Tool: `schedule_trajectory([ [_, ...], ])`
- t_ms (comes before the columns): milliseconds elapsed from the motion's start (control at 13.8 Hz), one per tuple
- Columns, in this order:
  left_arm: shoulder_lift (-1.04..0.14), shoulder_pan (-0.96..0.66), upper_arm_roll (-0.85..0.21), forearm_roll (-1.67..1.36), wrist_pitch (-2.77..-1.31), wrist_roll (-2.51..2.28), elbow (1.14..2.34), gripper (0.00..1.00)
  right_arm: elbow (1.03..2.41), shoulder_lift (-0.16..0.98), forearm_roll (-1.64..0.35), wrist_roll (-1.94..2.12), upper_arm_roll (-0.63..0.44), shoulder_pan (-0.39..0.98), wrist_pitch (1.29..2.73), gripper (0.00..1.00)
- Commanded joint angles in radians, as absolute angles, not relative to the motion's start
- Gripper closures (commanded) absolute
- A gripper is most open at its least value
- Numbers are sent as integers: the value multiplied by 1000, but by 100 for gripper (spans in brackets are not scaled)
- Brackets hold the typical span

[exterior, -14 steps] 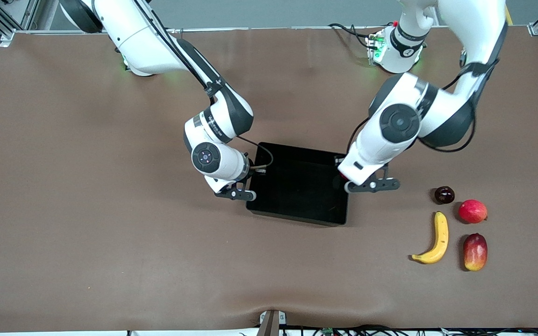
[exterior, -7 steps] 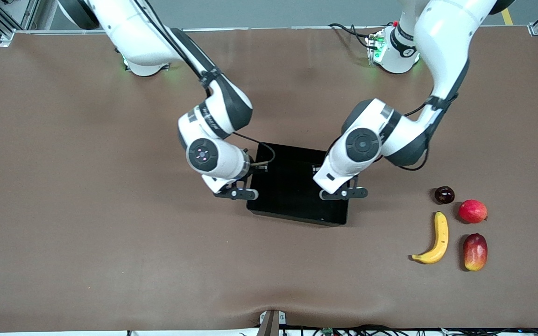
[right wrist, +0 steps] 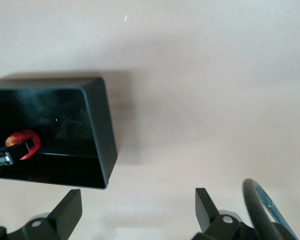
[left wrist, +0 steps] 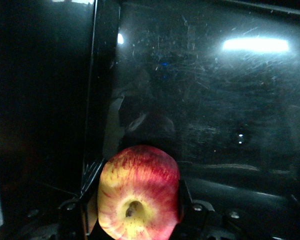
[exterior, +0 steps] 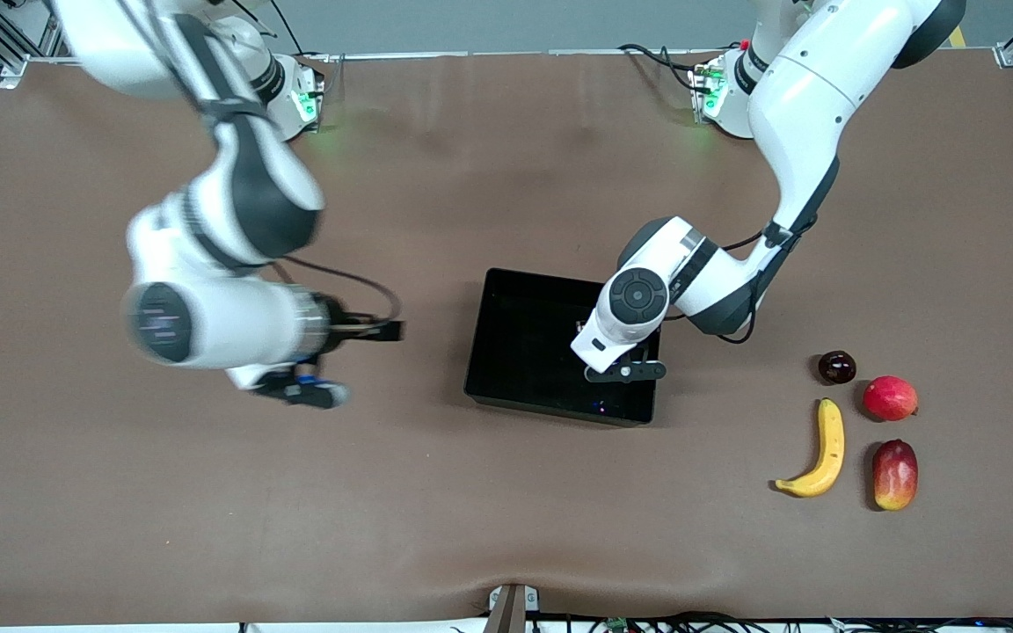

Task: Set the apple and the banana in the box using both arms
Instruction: 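Release the apple into the box with the left gripper while the right gripper withdraws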

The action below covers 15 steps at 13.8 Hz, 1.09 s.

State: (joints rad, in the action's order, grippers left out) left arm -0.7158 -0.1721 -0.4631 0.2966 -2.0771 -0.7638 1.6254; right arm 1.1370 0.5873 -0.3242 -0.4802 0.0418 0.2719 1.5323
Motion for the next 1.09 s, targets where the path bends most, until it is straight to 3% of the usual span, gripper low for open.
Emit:
schedule_trajectory([
  [0, -706, -179, -465, 321, -2074, -779, 1608, 0, 1161, 499, -232, -416, 61, 169, 1444, 0],
  [364, -588, -131, -460, 321, -1972, -761, 1554, 0, 1163, 407, -155, -272, 61, 16, 1257, 0],
  [582, -554, -69, -462, 319, -1850, -712, 1450, 0, 1164, 326, -126, -54, 60, -46, 1281, 0],
  [800, -531, 53, -462, 319, -1824, -553, 1440, 0, 1319, 154, 26, -28, 69, -26, 1347, 0],
  [1018, -580, 165, -459, 327, -1857, -317, 1442, 0, 1434, 48, 31, -18, 64, -37, 1367, 0],
])
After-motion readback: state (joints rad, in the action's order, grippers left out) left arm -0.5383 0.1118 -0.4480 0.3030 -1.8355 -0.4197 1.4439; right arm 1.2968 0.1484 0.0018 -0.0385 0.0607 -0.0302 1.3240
